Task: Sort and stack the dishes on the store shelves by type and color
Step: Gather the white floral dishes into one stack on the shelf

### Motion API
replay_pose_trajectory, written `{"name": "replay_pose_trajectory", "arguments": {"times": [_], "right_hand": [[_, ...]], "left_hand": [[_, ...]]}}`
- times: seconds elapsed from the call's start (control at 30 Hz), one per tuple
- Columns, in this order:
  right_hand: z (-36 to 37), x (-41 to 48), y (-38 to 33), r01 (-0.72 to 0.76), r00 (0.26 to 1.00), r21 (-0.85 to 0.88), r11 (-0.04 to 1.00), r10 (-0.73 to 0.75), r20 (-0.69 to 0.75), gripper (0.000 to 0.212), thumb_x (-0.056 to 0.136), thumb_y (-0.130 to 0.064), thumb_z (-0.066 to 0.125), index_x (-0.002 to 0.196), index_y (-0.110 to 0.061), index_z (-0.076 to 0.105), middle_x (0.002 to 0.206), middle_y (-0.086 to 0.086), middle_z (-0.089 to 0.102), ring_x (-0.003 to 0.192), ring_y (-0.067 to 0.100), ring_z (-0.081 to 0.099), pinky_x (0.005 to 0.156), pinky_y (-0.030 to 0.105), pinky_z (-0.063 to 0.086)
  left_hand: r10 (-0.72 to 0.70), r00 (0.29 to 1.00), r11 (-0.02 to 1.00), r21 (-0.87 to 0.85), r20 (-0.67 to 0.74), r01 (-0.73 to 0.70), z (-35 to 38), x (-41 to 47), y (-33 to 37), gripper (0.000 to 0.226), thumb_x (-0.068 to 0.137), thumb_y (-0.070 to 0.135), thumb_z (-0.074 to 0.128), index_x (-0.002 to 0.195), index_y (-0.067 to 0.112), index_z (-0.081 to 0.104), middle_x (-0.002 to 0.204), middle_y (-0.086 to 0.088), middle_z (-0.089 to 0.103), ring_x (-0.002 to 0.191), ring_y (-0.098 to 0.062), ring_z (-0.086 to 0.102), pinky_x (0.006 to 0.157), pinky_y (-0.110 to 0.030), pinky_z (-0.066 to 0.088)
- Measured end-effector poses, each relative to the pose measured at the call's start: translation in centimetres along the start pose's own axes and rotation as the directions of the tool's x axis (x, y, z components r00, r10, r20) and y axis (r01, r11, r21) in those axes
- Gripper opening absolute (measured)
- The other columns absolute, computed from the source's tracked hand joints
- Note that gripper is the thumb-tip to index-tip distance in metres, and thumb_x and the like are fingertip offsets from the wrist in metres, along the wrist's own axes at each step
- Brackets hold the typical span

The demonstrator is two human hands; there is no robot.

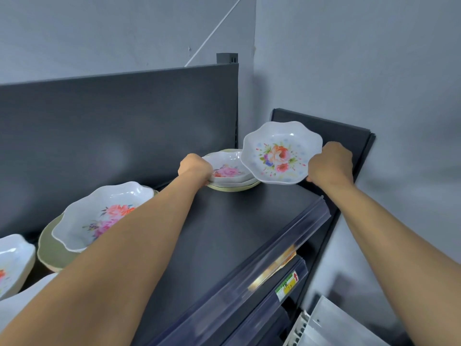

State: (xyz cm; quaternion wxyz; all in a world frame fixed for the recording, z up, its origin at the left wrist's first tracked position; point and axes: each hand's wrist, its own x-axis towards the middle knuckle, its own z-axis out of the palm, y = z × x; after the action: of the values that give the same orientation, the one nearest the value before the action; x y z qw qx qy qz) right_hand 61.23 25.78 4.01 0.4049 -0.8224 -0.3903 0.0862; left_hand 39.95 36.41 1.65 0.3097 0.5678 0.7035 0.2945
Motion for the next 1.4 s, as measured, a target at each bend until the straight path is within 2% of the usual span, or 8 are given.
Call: {"name": "replay_pose_trajectory", "arguments": {"times": [0.4,0.5,0.63,0.77,0.93,1.07,1.27,1.4], "right_hand": [[-1.0,-0.9,-1.4,0.031,0.999,0.179,0.983,-0.023,-0.047,0.022,0.082,0.008,0.041,0.091,0.002,0.06,0.1,0.021,0.065,0.088,0.036,0.066,0.061,0.033,0.052],[-1.2,-1.7,-2.6,0.055,0.998,0.237,0.97,-0.047,-0.041,0.023,0.081,0.007,0.042,0.095,0.003,0.06,0.101,0.02,0.065,0.089,0.036,0.066,0.067,0.04,0.058],[-1.0,-3.9,-4.7,0.105,0.994,0.272,0.957,-0.106,-0.011,0.014,0.079,0.007,0.043,0.078,-0.001,0.054,0.102,0.022,0.066,0.087,0.038,0.066,0.073,0.047,0.059],[-0.1,-6.5,-7.0,0.152,0.982,0.313,0.937,-0.179,0.059,0.016,0.079,0.009,0.046,0.074,-0.006,0.049,0.107,0.023,0.066,0.092,0.039,0.067,0.076,0.044,0.058],[2.0,-10.2,-10.2,0.238,0.936,0.325,0.915,-0.306,0.174,0.018,0.079,0.012,0.048,0.069,-0.004,0.049,0.104,0.022,0.067,0.093,0.037,0.066,0.058,0.035,0.052],[3.7,-13.5,-12.5,0.271,0.9,0.36,0.893,-0.368,0.235,0.023,0.08,0.009,0.05,0.099,0.005,0.062,0.103,0.017,0.066,0.08,0.028,0.058,0.053,0.027,0.044],[5.0,-18.2,-14.8,0.355,0.819,0.38,0.854,-0.48,0.314,0.033,0.082,0.01,0.042,0.059,-0.012,0.03,0.062,0.002,0.036,0.049,0.017,0.035,0.042,0.024,0.028],[5.4,-20.5,-15.6,0.399,0.755,0.348,0.849,-0.519,0.4,0.029,0.087,0.009,0.041,0.063,-0.007,0.04,0.068,0.009,0.052,0.048,0.02,0.05,0.042,0.025,0.035]], "left_hand": [[0.066,0.996,0.994,-0.089,-0.063,-0.071,-4.2,-2.6,0.2,0.024,0.089,-0.004,0.037,0.068,0.006,0.044,0.072,-0.014,0.063,0.053,-0.032,0.066,0.04,-0.026,0.052],[0.085,0.992,0.995,-0.043,-0.098,-0.09,-6.7,-4.1,-0.3,0.024,0.085,-0.005,0.036,0.065,0.008,0.041,0.071,-0.016,0.063,0.066,-0.04,0.07,0.059,-0.038,0.059],[0.087,0.985,0.995,0.057,-0.151,-0.08,-10.4,-6.6,-2.1,0.028,0.087,-0.004,0.035,0.062,0.009,0.035,0.057,-0.01,0.055,0.03,-0.018,0.055,0.027,-0.011,0.031],[0.046,0.979,0.995,0.1,-0.198,-0.027,-14.4,-9.1,-4.6,0.025,0.092,0.0,0.036,0.069,0.007,0.042,0.063,-0.011,0.062,0.047,-0.024,0.061,0.027,-0.013,0.033],[-0.047,0.96,0.993,0.095,-0.276,0.076,-19.2,-13.3,-8.7,0.019,0.094,0.001,0.036,0.076,0.003,0.044,0.065,-0.013,0.061,0.055,-0.025,0.067,0.032,-0.017,0.037],[-0.115,0.933,0.987,0.071,-0.34,0.147,-22.5,-16.3,-11.8,0.015,0.09,-0.001,0.038,0.083,0.001,0.051,0.068,-0.017,0.068,0.069,-0.035,0.073,0.069,-0.038,0.059],[-0.196,0.918,0.953,0.155,-0.346,0.262,-25.0,-20.4,-16.0,0.019,0.078,-0.001,0.036,0.064,0.011,0.038,0.04,-0.011,0.058,0.054,-0.027,0.056,0.058,-0.026,0.04],[-0.258,0.917,0.949,0.097,-0.303,0.299,-25.1,-22.1,-18.0,0.013,0.078,0.0,0.033,0.076,0.01,0.041,0.036,-0.007,0.056,0.067,-0.034,0.064,0.071,-0.033,0.045]]}}
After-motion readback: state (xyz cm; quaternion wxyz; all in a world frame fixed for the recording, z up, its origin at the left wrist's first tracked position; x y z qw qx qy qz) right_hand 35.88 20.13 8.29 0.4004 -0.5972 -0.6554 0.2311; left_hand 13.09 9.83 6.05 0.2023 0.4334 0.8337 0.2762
